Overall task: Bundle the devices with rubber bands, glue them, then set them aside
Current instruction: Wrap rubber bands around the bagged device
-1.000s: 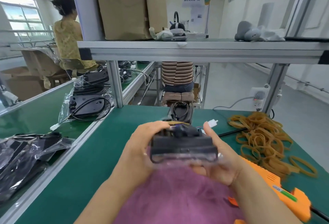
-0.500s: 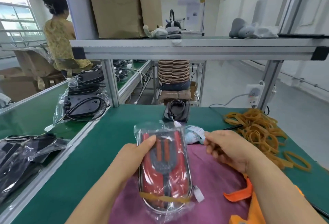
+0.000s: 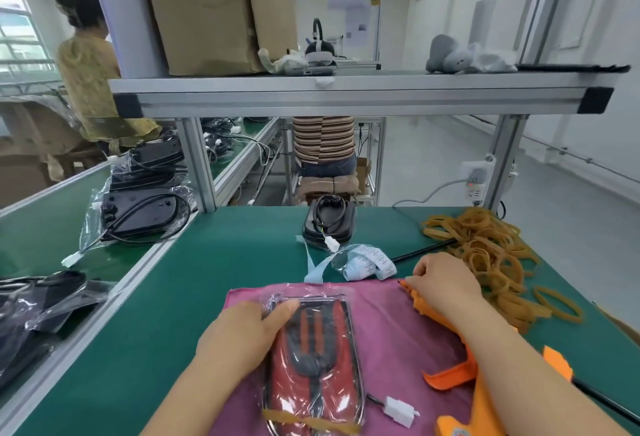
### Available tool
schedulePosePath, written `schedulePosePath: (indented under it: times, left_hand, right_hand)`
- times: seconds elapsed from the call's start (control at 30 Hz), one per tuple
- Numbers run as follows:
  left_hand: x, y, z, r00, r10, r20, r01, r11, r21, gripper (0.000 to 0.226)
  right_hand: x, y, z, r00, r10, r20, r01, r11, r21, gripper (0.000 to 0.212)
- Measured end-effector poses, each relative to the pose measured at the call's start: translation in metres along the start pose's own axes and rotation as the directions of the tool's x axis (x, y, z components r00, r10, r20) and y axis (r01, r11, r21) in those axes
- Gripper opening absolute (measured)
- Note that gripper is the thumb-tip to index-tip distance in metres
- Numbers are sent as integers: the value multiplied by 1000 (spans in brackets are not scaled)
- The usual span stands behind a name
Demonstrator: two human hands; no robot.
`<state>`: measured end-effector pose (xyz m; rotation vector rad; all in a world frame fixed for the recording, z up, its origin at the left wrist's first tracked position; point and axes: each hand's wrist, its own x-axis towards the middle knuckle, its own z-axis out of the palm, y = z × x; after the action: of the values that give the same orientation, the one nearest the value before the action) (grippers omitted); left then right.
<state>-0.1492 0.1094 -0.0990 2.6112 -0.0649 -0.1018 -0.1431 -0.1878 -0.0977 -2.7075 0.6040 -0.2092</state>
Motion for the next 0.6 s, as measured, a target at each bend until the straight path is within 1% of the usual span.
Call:
schedulePosePath:
  times: [0.07, 0.13, 0.23, 0.27, 0.33, 0.37, 0.4, 0.43, 0.5, 0.6]
  left_hand:
    - [-3, -2, -2, 995, 16, -103, -18, 999, -26, 66]
    - [-4, -5, -5, 983, 32, -182, -47, 996, -81, 63]
    - [-8, -6, -9, 963, 56, -263, -109, 975, -193, 47]
    - [-8, -6, -9, 960, 56, -273, -121, 966, -227, 42]
    - [-10, -4, -8, 959, 45, -279, -128, 949, -288, 33]
    - [-10, -3, -8, 961, 36, -275, -127, 939, -320, 30]
    - [-11, -1, -7, 963, 28, -267, -123, 930, -345, 27]
    - [-11, 0, -7, 966, 23, -258, -119, 925, -361, 26]
    - [-11, 1, -5, 967, 16, -253, -115, 918, -381, 25]
    - [-11, 3, -4, 964, -1, -265, -116, 898, -425, 21]
  right_hand:
    - [8, 1, -1, 1000, 6, 11, -6, 1000, -28, 19]
    - [18, 8, -3, 1000, 15, -12, -15, 998, -56, 19]
    - [34, 24, -6, 994, 73, -85, -82, 990, -114, 15]
    - [38, 30, -7, 989, 113, -94, -125, 983, -135, 20]
    - [43, 39, -7, 975, 220, -36, -223, 959, -174, 35]
    - [45, 43, -5, 968, 249, 7, -244, 953, -180, 37]
    - [45, 46, -3, 965, 258, 40, -248, 954, -172, 35]
    - [45, 49, -1, 966, 252, 49, -242, 958, -153, 28]
    - [44, 54, 0, 968, 252, -9, -251, 960, -121, 9]
    - [46, 60, -3, 962, 238, -137, -249, 966, -67, 19]
